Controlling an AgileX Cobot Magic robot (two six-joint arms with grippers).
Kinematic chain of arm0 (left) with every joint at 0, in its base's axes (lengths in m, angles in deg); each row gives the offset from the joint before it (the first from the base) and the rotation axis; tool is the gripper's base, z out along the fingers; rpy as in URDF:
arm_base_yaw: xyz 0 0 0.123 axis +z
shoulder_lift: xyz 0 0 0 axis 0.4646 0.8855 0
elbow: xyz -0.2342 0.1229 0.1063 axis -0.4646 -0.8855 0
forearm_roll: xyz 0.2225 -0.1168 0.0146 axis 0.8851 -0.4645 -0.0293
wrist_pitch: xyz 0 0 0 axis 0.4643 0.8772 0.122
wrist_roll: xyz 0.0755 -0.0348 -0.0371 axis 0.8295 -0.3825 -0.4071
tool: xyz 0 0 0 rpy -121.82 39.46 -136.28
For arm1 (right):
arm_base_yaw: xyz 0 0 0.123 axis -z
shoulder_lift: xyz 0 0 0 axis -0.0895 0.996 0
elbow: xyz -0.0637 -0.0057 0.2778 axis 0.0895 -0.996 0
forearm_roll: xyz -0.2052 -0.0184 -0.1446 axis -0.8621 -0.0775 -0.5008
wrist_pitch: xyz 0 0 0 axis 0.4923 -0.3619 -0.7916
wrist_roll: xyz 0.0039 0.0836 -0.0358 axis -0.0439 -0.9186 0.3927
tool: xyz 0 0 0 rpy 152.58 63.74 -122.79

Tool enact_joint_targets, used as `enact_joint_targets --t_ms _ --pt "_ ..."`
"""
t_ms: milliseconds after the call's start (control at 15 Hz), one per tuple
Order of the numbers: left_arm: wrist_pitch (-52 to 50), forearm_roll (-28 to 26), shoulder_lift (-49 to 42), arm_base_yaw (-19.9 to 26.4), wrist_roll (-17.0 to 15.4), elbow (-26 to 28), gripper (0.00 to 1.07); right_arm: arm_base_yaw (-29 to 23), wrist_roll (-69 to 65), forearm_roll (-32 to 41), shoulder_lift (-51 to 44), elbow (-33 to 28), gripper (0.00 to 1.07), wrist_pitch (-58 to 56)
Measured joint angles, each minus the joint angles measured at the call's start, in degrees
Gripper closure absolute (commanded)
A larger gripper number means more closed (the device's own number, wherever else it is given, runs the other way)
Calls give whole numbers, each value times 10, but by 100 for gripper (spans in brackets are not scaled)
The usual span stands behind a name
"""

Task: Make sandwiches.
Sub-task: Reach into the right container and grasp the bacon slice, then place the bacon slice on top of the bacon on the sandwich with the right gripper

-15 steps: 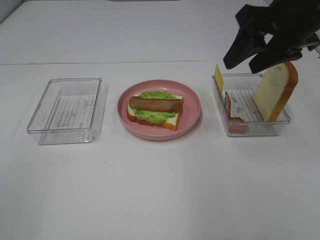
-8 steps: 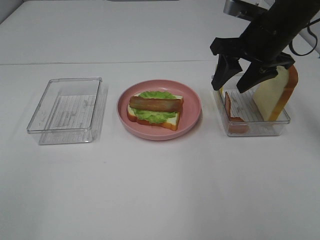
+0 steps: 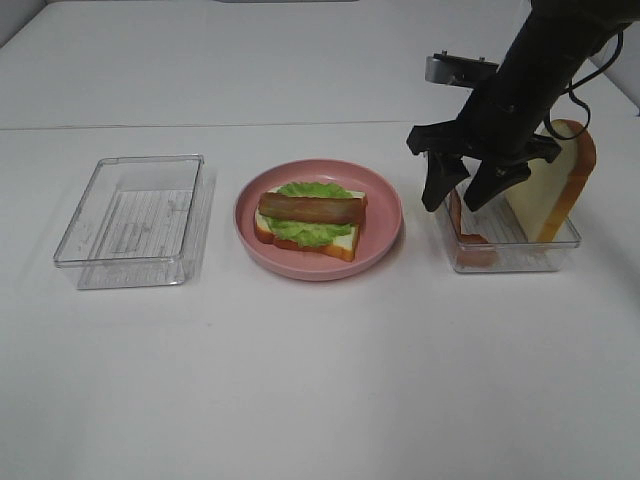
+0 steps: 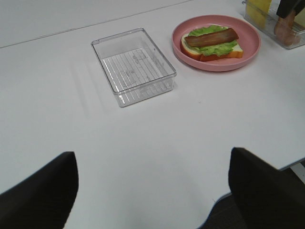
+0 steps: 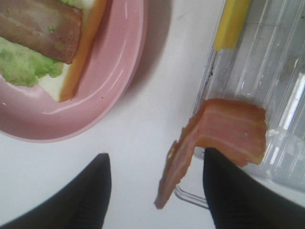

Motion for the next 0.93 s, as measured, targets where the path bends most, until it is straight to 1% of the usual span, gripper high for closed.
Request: enact_joint_targets --t_ms 67,333,467,667,933 --pt "0 0 0 0 0 0 25 0 0 -5 2 0 62 5" --pt "0 0 0 0 0 0 25 0 -1 -5 3 1 107 11" --pt "0 0 0 0 0 0 25 0 -1 -5 3 4 107 -7" --pt "0 0 0 0 0 0 25 0 -1 -6 2 25 107 -37" --pt "0 0 0 0 0 0 25 0 -1 -6 -25 85 107 -97"
